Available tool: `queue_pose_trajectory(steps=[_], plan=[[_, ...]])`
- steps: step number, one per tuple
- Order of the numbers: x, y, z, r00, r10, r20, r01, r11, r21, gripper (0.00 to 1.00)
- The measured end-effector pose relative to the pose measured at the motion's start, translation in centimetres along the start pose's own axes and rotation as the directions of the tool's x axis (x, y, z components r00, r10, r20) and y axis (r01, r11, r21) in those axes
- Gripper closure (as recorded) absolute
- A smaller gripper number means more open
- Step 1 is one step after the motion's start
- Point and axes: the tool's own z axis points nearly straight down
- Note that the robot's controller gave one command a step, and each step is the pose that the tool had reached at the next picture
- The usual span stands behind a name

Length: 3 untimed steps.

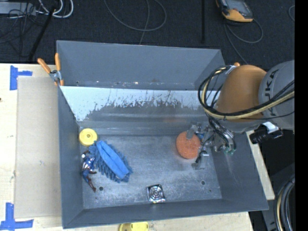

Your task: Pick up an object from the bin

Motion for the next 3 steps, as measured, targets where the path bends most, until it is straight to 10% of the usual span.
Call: queue_pose_trajectory(steps=[1,2,3], plan=[[-1.7,0.1,3.0,1.000,-0.011,0.010,0.011,1.000,0.001,0.00],[-3.1,-1.0,4.9,0.993,0.116,0.020,-0.116,0.993,-0.001,1.00],[-3.1,-1.0,4.9,0.993,0.116,0.020,-0.116,0.993,-0.001,1.00]])
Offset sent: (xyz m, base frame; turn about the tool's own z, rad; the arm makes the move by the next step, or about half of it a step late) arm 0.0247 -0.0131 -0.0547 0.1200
